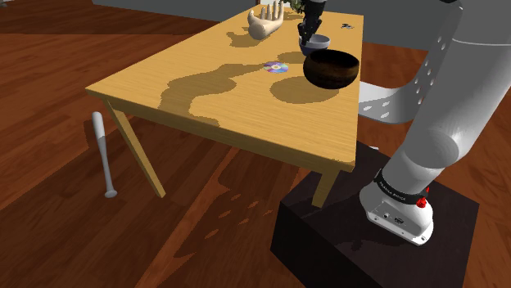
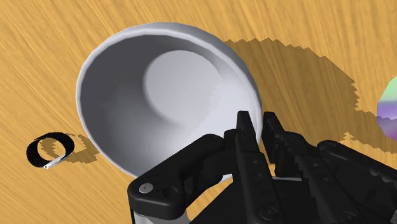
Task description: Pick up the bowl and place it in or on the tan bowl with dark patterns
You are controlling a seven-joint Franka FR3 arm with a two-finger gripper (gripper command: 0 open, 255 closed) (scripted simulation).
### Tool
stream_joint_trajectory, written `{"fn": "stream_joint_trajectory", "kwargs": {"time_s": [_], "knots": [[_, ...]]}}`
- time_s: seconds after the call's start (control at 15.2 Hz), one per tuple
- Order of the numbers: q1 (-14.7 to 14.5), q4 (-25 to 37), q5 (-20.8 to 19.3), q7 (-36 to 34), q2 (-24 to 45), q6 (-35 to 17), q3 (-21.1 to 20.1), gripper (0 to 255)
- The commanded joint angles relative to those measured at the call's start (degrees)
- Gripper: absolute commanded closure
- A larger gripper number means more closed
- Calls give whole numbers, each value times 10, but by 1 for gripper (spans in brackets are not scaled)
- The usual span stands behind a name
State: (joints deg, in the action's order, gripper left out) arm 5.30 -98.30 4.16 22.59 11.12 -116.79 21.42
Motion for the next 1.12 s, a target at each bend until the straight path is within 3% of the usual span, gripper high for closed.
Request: {"fn": "stream_joint_trajectory", "kwargs": {"time_s": [0.0,1.06], "knots": [[0,6,-1,0,-1,7,0,255],[5,131,-2,-2,0,131,3,255]]}}
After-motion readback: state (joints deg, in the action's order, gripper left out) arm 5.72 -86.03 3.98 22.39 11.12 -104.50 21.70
